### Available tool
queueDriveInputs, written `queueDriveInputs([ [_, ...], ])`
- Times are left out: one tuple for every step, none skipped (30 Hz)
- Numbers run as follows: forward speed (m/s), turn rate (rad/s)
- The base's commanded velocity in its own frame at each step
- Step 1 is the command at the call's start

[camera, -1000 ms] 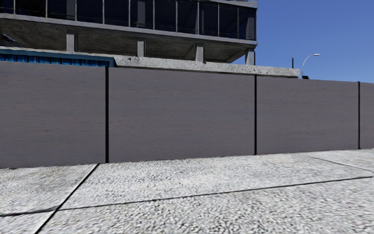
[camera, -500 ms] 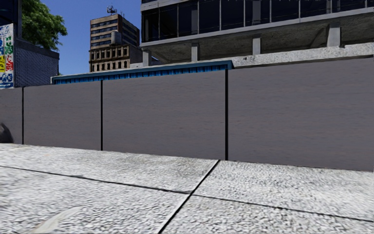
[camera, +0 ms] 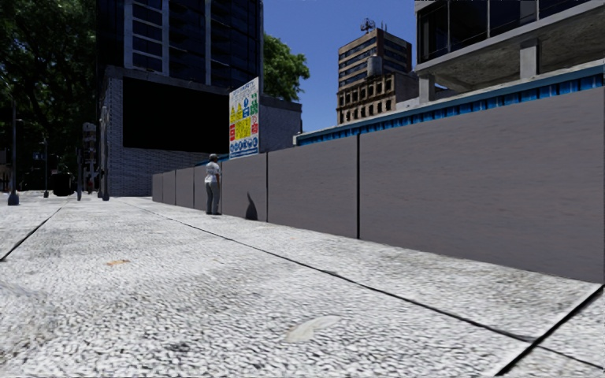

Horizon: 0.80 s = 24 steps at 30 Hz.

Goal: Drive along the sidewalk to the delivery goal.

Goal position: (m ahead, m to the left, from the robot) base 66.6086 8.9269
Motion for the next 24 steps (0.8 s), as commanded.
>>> queueDriveInputs([
  [0.00, 1.20],
  [0.00, 1.20],
  [0.00, 1.20],
  [0.00, 1.10],
  [0.00, 0.82],
  [0.00, 0.62],
  [0.00, 0.49],
  [0.00, 0.38],
  [0.00, 0.34],
  [0.00, 0.32],
  [0.00, 0.32],
  [0.00, 0.00],
  [0.00, 0.00],
  [0.00, 0.00],
  [0.61, 0.00],
  [1.63, 0.00],
  [1.63, 0.00],
  [1.73, 0.00],
  [1.78, 0.00],
  [1.81, 0.00],
  [1.83, 0.00],
  [1.84, 0.00],
  [1.84, 0.00],
  [1.85, 0.00],
])
